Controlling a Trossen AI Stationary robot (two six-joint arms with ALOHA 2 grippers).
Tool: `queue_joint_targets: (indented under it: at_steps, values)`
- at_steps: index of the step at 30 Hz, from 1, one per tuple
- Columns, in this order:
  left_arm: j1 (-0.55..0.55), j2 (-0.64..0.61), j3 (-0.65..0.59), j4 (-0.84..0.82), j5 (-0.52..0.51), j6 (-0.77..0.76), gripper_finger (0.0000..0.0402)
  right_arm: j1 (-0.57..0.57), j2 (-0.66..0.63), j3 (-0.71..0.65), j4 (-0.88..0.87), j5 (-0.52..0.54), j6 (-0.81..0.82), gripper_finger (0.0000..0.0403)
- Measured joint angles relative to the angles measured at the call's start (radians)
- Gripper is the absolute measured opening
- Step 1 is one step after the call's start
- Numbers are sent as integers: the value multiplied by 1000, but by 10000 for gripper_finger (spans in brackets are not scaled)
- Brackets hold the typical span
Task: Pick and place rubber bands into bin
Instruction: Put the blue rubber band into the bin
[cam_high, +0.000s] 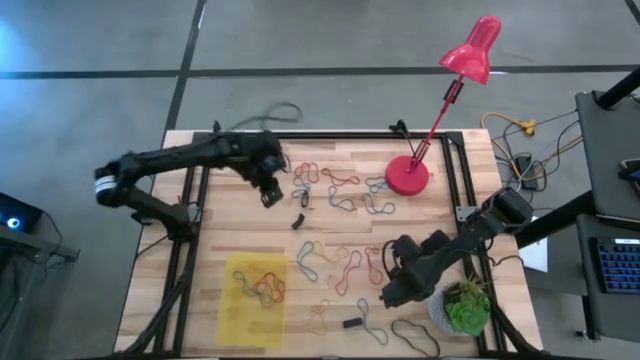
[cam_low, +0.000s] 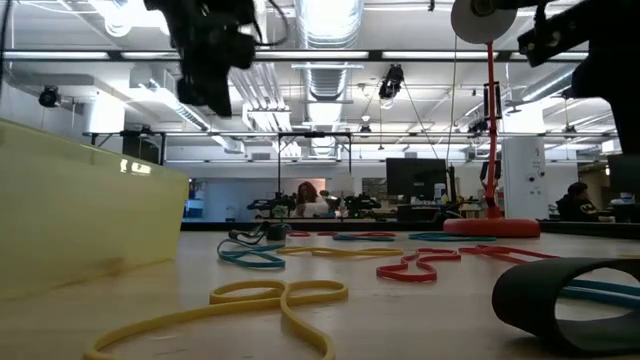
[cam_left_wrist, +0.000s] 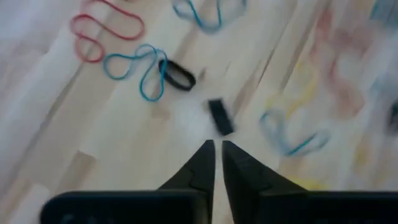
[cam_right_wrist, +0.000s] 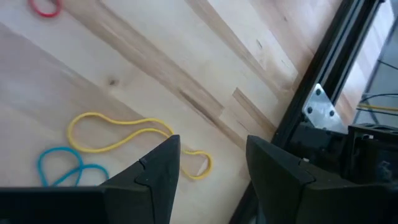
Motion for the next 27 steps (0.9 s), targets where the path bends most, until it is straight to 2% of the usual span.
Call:
queue_joint_targets:
  at_steps: [5,9,13,21,27]
  values:
    - [-18,143,-1,36,-120,221,77,4,0,26,0,-6,0,171]
    - [-18,226,-1,122,-128,315,127,4,0,30,2,-7,3,171]
    - [-18,285,-1,220,-127,366,159,4,0,29,3,-7,0,171]
    - [-19,389,-6,249,-121,492,172,4,0,25,7,-6,-49,171]
    - [-18,439,-10,292,-128,499,172,9,0,14,11,-4,-85,171]
